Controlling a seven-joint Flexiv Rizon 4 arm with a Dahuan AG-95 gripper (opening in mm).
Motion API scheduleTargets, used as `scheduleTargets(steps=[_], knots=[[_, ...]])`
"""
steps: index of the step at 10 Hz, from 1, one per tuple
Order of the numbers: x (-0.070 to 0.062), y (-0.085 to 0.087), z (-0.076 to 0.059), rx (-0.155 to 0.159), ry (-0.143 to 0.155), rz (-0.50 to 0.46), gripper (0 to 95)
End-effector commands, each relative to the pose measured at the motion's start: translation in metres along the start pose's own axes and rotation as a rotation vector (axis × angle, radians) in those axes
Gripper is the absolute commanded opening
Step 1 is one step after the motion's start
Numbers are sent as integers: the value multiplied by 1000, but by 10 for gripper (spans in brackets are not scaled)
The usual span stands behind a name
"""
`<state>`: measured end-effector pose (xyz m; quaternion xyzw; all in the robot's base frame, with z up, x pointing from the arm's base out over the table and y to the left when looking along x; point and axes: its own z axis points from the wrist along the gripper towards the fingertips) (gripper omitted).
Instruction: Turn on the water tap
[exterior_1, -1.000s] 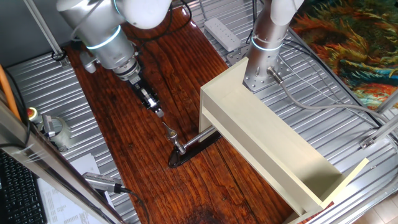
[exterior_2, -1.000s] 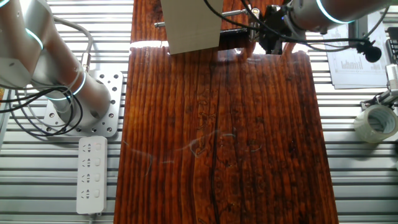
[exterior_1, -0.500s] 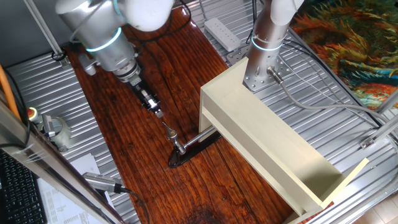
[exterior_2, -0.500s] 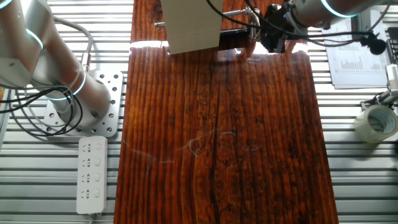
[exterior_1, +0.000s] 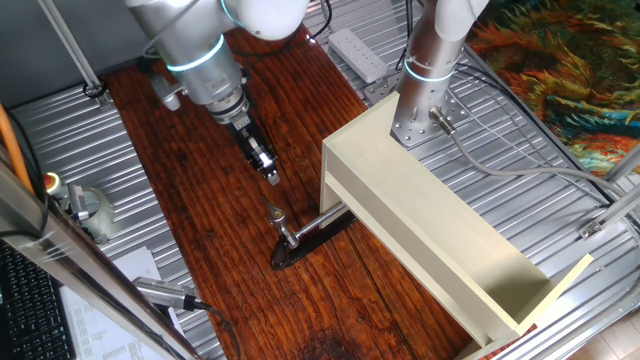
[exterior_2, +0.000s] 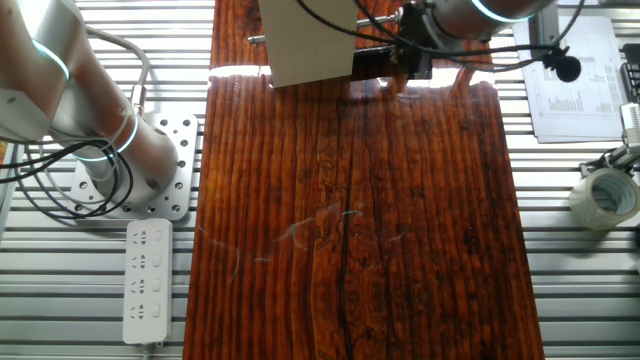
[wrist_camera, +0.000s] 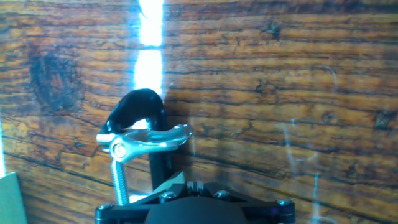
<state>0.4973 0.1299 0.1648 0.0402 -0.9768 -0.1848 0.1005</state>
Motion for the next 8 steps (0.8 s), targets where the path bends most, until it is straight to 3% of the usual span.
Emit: scheduleTargets(steps=[1, 5, 8], knots=[[-1, 2, 2, -1, -13, 1, 0], [-7, 13, 0, -24, -21, 4, 0], [-12, 17, 2, -25, -19, 10, 0]])
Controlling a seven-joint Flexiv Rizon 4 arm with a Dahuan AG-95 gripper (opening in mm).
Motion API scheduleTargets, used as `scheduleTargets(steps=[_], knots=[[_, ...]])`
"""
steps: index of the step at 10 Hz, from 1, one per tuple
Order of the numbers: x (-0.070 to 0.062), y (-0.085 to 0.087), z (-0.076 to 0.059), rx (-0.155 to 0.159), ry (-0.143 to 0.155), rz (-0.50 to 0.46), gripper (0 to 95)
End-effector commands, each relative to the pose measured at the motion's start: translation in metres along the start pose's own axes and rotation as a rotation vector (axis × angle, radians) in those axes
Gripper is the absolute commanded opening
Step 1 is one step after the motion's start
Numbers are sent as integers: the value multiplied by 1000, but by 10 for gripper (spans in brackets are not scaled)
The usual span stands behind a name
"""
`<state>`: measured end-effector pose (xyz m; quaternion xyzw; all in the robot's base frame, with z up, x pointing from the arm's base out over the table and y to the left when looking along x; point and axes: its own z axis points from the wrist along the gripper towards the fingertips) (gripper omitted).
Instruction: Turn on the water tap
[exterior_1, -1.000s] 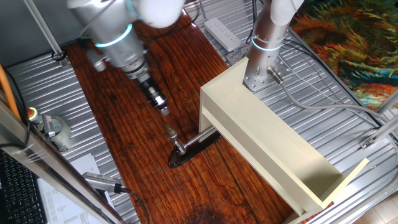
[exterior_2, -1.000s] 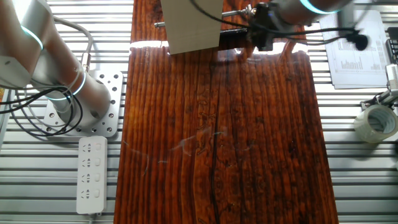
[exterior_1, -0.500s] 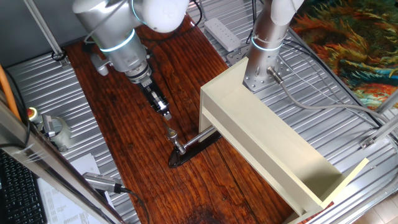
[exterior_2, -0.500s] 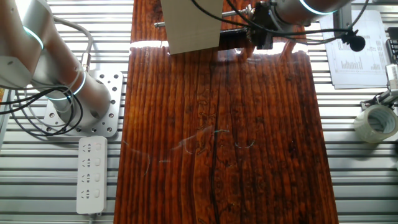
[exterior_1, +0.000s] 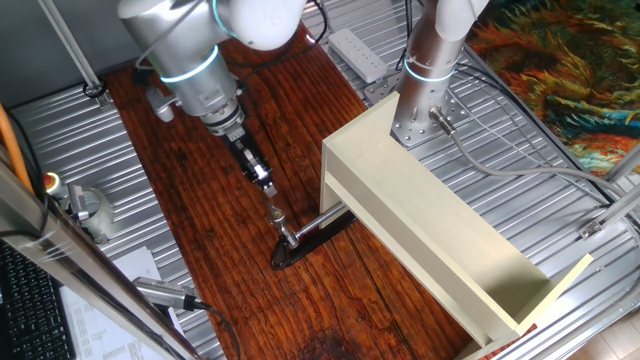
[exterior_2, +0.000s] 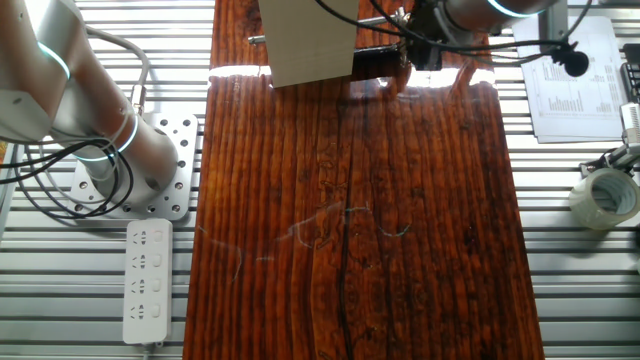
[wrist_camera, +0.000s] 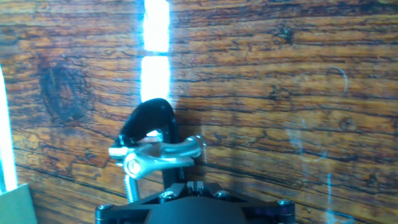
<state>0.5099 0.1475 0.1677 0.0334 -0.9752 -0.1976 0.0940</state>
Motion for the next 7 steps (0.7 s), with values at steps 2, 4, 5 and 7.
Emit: scheduleTargets(steps=[2, 4, 5, 7], knots=[[1, -1, 3, 3, -2, 1, 0], [0, -1, 3, 4, -2, 0, 0], [0, -2, 4, 9, -2, -4, 0], [-1, -3, 6, 10, -4, -5, 0]])
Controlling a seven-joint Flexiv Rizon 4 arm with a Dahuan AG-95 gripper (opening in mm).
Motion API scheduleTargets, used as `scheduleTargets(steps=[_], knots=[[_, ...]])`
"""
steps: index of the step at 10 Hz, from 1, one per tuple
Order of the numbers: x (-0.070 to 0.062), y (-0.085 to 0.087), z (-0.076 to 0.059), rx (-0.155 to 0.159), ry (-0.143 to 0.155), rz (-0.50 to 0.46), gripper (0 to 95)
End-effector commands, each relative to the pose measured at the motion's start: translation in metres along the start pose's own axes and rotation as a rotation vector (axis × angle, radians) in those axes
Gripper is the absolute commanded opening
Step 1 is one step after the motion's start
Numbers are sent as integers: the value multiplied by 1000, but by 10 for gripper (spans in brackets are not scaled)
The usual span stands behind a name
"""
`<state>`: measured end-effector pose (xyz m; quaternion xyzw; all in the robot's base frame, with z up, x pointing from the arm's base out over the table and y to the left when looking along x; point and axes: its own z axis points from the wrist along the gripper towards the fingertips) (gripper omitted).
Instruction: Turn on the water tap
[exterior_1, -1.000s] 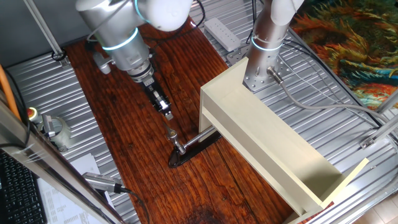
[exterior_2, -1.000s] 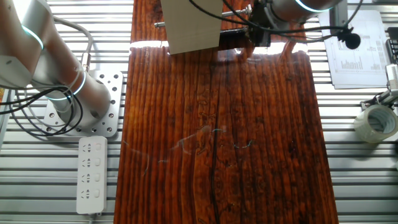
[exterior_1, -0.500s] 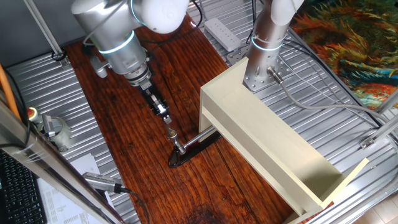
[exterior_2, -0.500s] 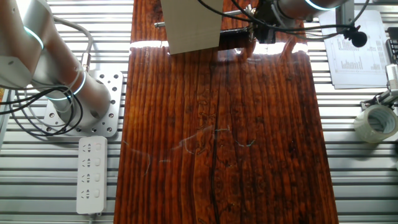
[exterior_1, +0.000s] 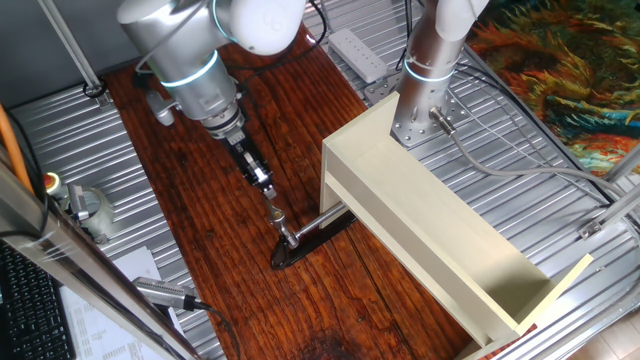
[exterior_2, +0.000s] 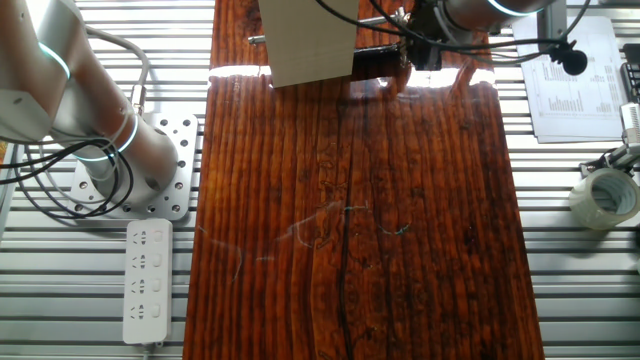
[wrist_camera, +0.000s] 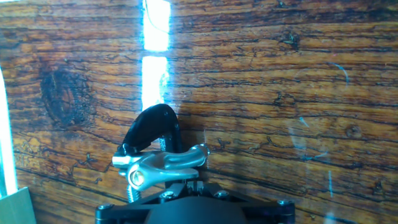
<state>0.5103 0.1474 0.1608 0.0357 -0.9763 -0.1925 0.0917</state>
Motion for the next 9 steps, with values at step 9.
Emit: scheduleTargets(steps=[9], knots=[[-8, 1, 4, 8, -5, 1, 0]])
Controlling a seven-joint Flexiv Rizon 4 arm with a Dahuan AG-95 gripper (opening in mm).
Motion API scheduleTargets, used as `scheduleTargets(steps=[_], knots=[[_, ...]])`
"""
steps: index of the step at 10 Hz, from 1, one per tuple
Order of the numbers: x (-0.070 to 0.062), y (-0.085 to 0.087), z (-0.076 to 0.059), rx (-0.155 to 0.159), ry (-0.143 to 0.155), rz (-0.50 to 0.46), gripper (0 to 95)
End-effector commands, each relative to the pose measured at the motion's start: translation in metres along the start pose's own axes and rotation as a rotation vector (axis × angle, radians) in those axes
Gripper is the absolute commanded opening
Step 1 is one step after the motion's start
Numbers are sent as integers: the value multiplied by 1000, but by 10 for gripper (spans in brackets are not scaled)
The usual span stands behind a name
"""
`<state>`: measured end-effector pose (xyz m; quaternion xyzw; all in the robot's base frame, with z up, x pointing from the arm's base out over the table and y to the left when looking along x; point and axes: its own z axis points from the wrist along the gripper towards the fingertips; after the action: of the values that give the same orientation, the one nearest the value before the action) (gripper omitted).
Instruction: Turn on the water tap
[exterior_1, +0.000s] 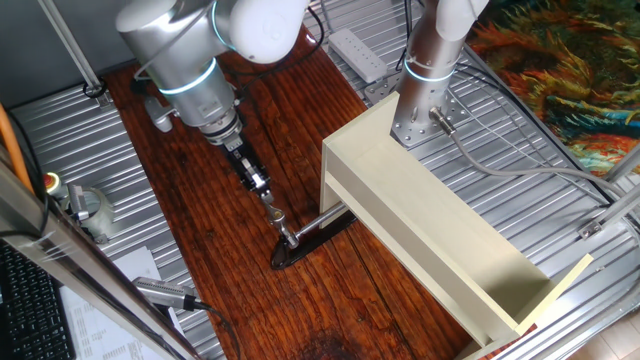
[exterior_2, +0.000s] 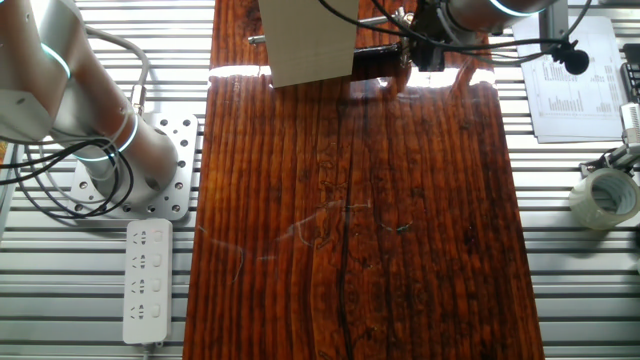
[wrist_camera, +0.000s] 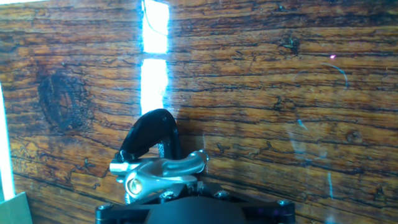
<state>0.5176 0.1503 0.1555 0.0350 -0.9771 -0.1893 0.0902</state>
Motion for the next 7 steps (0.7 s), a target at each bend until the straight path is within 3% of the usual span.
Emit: scheduleTargets(steps=[1, 7], knots=[[-1, 0, 0, 4, -2, -1, 0], [-7, 2, -1, 31, 2, -17, 0]])
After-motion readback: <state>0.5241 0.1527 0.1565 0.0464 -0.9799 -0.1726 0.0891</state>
